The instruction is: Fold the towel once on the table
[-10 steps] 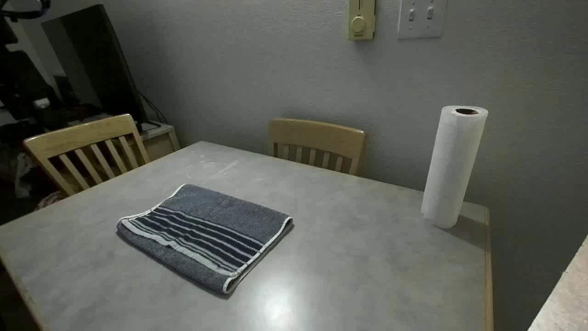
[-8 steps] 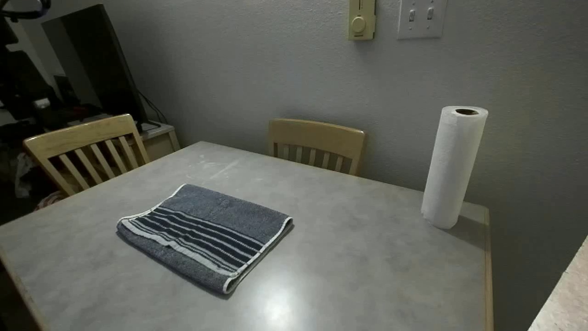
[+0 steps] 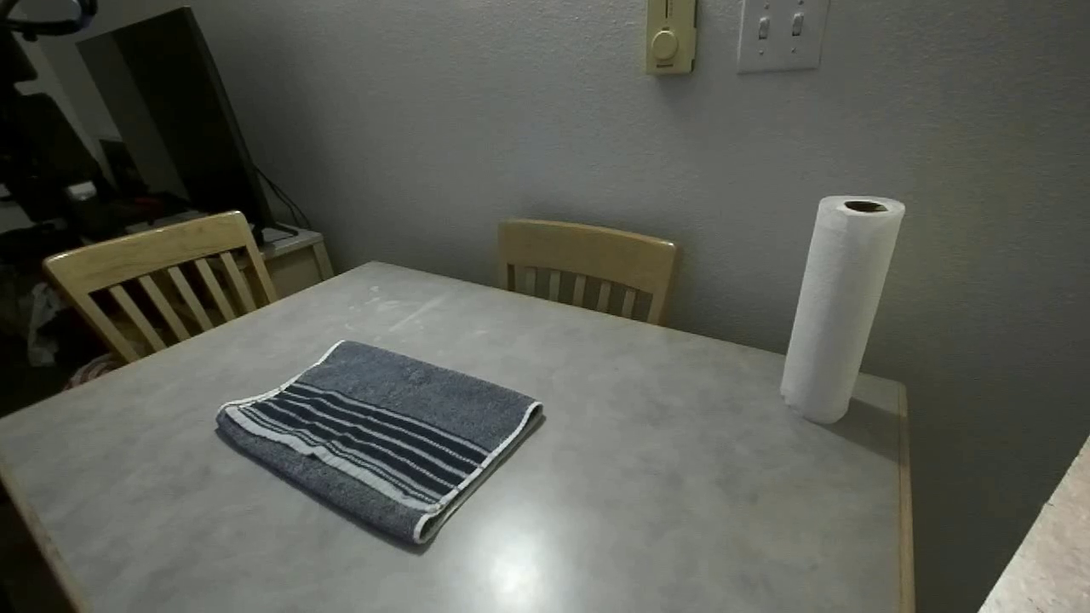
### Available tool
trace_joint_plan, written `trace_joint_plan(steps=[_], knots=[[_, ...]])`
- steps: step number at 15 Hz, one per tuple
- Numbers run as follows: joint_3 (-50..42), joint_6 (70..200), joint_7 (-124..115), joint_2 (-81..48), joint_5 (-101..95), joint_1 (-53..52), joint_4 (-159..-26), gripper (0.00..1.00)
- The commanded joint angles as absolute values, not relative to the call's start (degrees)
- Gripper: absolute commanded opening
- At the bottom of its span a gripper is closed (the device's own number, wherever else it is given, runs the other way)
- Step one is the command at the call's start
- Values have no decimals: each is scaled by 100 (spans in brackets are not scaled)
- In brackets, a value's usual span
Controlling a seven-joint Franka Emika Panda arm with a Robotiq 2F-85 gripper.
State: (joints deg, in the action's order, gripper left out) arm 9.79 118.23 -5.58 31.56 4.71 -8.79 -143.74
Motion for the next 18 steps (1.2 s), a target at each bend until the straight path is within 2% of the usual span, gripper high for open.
trace_joint_plan(steps=[1,6,12,13,18], knots=[[910,12159,-510,2930,468,-854,-14382,100],[943,12769,-656,2395,497,-835,-14351,100],[942,14447,-803,1312,674,-901,-14320,100],[943,14056,-808,1680,531,-880,-14383,100],[943,14146,-808,1620,535,-883,-14371,100]])
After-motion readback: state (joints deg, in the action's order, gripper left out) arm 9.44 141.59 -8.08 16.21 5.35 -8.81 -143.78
